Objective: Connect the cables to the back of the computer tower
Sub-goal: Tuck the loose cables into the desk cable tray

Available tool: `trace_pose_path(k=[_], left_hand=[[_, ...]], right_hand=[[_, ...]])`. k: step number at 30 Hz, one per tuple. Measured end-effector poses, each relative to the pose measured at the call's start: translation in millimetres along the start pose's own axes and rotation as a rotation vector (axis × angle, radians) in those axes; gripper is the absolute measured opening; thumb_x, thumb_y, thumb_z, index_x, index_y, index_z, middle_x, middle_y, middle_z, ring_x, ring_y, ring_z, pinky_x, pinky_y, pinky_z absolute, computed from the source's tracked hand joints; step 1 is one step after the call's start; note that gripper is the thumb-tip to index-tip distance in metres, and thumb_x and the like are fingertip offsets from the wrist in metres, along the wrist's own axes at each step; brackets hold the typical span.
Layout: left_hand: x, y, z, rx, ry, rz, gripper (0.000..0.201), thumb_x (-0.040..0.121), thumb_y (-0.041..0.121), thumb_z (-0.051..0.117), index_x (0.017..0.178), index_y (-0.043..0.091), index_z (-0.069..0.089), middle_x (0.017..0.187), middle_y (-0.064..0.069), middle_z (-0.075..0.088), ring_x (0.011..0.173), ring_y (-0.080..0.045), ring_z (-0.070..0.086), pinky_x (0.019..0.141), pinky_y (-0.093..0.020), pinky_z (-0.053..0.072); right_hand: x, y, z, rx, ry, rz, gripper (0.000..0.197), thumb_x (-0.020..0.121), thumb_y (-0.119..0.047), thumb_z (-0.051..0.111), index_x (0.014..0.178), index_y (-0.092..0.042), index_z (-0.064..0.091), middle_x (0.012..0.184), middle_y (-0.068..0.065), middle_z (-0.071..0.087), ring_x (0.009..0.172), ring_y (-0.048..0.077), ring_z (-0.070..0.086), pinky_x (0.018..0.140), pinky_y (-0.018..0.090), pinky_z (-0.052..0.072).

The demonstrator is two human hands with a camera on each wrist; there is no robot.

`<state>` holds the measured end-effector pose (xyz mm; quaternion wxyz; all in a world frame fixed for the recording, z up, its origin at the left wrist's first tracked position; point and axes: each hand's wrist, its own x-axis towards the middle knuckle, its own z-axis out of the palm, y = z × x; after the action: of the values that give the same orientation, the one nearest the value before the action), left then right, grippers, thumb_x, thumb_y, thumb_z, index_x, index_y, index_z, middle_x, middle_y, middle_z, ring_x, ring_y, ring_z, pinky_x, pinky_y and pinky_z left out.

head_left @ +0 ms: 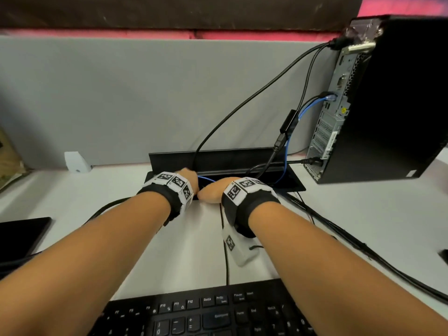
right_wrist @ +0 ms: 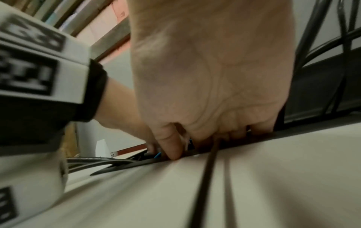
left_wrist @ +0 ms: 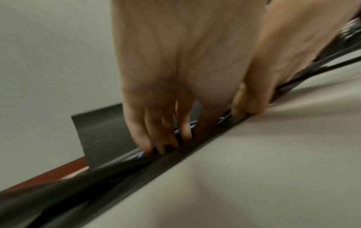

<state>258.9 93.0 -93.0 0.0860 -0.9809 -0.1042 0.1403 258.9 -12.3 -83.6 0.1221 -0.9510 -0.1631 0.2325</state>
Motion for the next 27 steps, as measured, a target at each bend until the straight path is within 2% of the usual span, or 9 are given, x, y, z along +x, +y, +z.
trace_pose_path(k=[2, 4, 10, 15, 18, 20, 22, 25, 27], left_hand=[[-0.8, -5.1, -4.6, -0.003, 0.224, 0.023, 0.028, 0.088, 0.02, 0.053, 0.114, 0.009, 0.058, 0.115, -0.01, 0.061, 0.105, -0.029, 0.062, 0.079, -0.036, 0.049], [1.9, -11.1, -4.9, -0.077, 0.341, 0.076, 0.031, 0.088, 0.022, 0.055, 0.117, 0.01, 0.054, 0.119, -0.011, 0.054, 0.111, -0.03, 0.056, 0.083, -0.039, 0.046], [2.8, -16.8, 10.9, -0.131, 0.083, 0.174, 0.033, 0.096, 0.017, 0.044, 0.125, 0.015, 0.059, 0.126, -0.011, 0.051, 0.107, -0.022, 0.052, 0.098, -0.03, 0.042], [-4.5, -8.6, 13.1, -0.113, -0.023, 0.097, 0.039, 0.098, 0.011, 0.038, 0.135, 0.003, 0.048, 0.144, -0.017, 0.04, 0.132, -0.029, 0.041, 0.112, -0.034, 0.033], [-6.8, -8.0, 15.6, -0.221, -0.044, 0.009, 0.045, 0.099, 0.014, 0.034, 0.141, -0.002, 0.036, 0.143, -0.019, 0.043, 0.132, -0.031, 0.043, 0.11, -0.035, 0.033], [-7.2, -5.8, 17.4, -0.289, -0.052, 0.002, 0.041, 0.099, 0.025, 0.036, 0.133, 0.006, 0.048, 0.124, -0.013, 0.057, 0.113, -0.027, 0.055, 0.098, -0.033, 0.042], [-3.4, -3.1, 16.2, -0.377, -0.052, 0.001, 0.031, 0.098, 0.024, 0.037, 0.113, 0.01, 0.059, 0.106, -0.007, 0.057, 0.097, -0.021, 0.054, 0.085, -0.027, 0.041], [7.1, -5.3, 9.6, -0.419, -0.031, -0.007, 0.025, 0.097, 0.014, 0.04, 0.097, 0.005, 0.064, 0.121, -0.014, 0.058, 0.103, -0.019, 0.05, 0.081, -0.021, 0.04], [6.4, -6.8, 3.6, -0.366, -0.075, -0.031, 0.032, 0.095, 0.016, 0.044, 0.118, 0.001, 0.061, 0.128, -0.015, 0.056, 0.116, -0.022, 0.051, 0.095, -0.027, 0.039]], right_hand=[[-3.3, -5.7, -4.7, 0.035, 0.059, -0.051, 0.039, 0.093, -0.035, 0.05, 0.131, -0.023, 0.053, 0.133, 0.008, 0.056, 0.121, 0.027, 0.052, 0.097, 0.031, 0.04], [2.5, -10.0, -5.8, -0.005, 0.081, -0.074, 0.042, 0.095, -0.036, 0.045, 0.133, -0.021, 0.051, 0.135, 0.01, 0.055, 0.122, 0.027, 0.052, 0.1, 0.034, 0.041], [18.0, -13.7, 4.0, -0.165, 0.073, -0.078, 0.047, 0.095, -0.037, 0.042, 0.138, -0.019, 0.048, 0.142, 0.009, 0.051, 0.129, 0.028, 0.048, 0.107, 0.041, 0.039], [38.7, -9.3, 7.4, -0.137, -0.009, -0.057, 0.057, 0.086, -0.049, 0.042, 0.138, -0.027, 0.049, 0.143, 0.003, 0.051, 0.129, 0.025, 0.049, 0.107, 0.041, 0.039], [14.1, 2.4, -4.8, -0.057, -0.125, -0.131, 0.042, 0.094, -0.034, 0.052, 0.131, -0.015, 0.058, 0.136, 0.007, 0.057, 0.121, 0.023, 0.055, 0.101, 0.033, 0.042], [10.8, 15.8, -16.7, 0.071, -0.031, -0.164, 0.033, 0.087, -0.027, 0.061, 0.117, -0.014, 0.068, 0.122, 0.006, 0.066, 0.111, 0.022, 0.061, 0.098, 0.033, 0.048], [9.3, 20.2, -20.0, 0.105, 0.084, -0.194, 0.03, 0.085, -0.024, 0.063, 0.112, -0.013, 0.07, 0.116, 0.005, 0.068, 0.107, 0.021, 0.063, 0.093, 0.03, 0.051], [10.4, 9.3, -9.3, -0.045, -0.049, -0.207, 0.043, 0.084, -0.045, 0.062, 0.118, -0.019, 0.067, 0.113, -0.002, 0.065, 0.102, 0.018, 0.06, 0.09, 0.029, 0.046], [15.9, 1.7, -2.3, -0.096, -0.121, -0.171, 0.055, 0.08, -0.059, 0.06, 0.122, -0.024, 0.064, 0.12, -0.001, 0.064, 0.104, 0.02, 0.059, 0.095, 0.031, 0.044]])
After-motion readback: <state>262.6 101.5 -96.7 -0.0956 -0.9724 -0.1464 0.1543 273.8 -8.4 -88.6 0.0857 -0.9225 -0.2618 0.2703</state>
